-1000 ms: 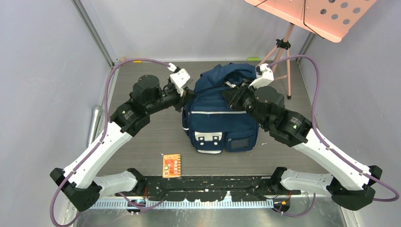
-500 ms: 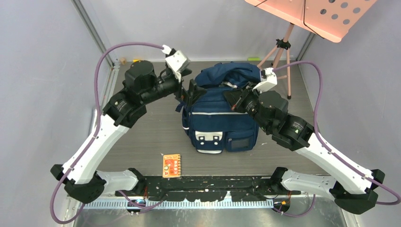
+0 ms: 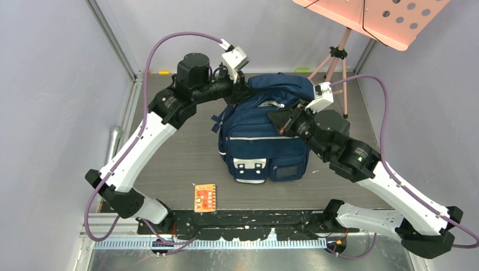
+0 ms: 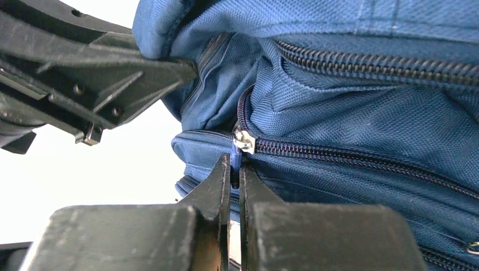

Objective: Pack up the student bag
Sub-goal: Zip the student bag at the center of the board.

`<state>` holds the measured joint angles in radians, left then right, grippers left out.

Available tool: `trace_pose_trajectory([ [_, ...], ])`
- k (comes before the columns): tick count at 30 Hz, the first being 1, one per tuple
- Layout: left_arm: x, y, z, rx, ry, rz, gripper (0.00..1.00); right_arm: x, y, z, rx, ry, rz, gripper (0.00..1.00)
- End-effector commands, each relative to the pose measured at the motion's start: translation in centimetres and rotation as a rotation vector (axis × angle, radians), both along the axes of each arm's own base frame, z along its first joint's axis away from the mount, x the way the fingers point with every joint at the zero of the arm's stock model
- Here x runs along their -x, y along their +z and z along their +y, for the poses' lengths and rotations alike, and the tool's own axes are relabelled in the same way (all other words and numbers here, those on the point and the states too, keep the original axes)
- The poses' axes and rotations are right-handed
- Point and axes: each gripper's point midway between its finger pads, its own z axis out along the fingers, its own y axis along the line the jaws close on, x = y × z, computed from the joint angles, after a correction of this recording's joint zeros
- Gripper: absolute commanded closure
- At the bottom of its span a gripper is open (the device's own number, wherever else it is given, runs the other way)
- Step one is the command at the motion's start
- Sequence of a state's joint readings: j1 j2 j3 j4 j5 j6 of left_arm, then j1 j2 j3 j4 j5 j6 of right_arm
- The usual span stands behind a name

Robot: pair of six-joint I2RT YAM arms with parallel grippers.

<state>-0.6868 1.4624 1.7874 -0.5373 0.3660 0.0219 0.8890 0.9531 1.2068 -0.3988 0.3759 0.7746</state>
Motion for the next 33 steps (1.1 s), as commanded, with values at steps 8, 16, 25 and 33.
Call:
trace_pose_trajectory([
  [8,4.8,8.2,2.0,0.109,-0.075,-0.102,1.00,2.5,5.9,-4.8,-0.038,-0.055,-0.104,0.99],
  [16,6.5,6.2,2.0,0.062,-0.159,-0.006,1.00,3.4,6.0,0.8,-0.101,0.166,-0.043,0.99],
  [25,5.6,5.9,3.5,0.044,-0.099,-0.008,1.00,5.3,3.8,7.7,-0.073,0.439,0.083,0.99],
  [33,3.5,5.1,5.8,-0.028,0.043,-0.080,0.93,5.1,6.9,4.8,-0.017,0.362,-0.035,0.65],
])
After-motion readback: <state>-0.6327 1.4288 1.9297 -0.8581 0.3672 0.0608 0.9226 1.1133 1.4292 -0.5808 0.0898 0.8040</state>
